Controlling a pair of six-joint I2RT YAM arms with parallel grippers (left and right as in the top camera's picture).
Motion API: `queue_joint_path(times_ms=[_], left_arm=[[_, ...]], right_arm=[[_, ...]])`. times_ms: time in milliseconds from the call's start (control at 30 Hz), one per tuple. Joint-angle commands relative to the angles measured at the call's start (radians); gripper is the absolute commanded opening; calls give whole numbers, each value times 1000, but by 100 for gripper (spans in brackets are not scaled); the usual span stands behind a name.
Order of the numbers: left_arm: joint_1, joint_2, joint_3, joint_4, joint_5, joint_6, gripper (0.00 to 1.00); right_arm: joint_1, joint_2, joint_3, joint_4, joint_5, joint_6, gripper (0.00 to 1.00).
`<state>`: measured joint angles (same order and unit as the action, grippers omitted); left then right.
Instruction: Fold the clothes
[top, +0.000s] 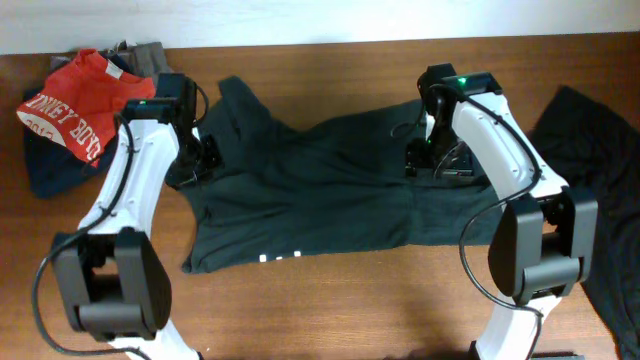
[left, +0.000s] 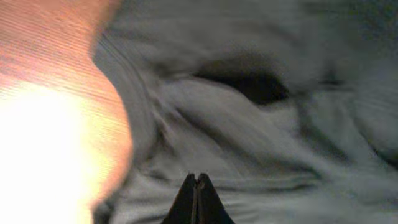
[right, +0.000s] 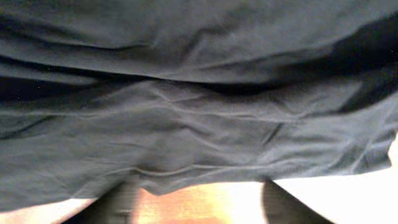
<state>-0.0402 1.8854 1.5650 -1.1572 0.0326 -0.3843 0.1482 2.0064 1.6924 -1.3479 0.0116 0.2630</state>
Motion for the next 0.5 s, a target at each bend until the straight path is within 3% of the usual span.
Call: queue_joint_path(times_ms=[0, 33, 67, 133, 467], left_arm=[[-70, 1, -48, -37, 148, 27, 1], [-94, 5, -76, -27, 148, 27, 1], [-143, 16, -127, 2, 148, 26, 1], [-181, 32, -163, 31, 155, 18, 1], [-218, 176, -187, 57, 177, 15, 0]], right_arm=[[2, -8, -39, 6, 42, 3, 40], [2, -7, -56, 12, 34, 3, 29], [2, -6, -93, 28, 7, 3, 13], [2, -6, -137, 51, -11, 3, 4], [-68, -6, -237, 115, -6, 41, 4]])
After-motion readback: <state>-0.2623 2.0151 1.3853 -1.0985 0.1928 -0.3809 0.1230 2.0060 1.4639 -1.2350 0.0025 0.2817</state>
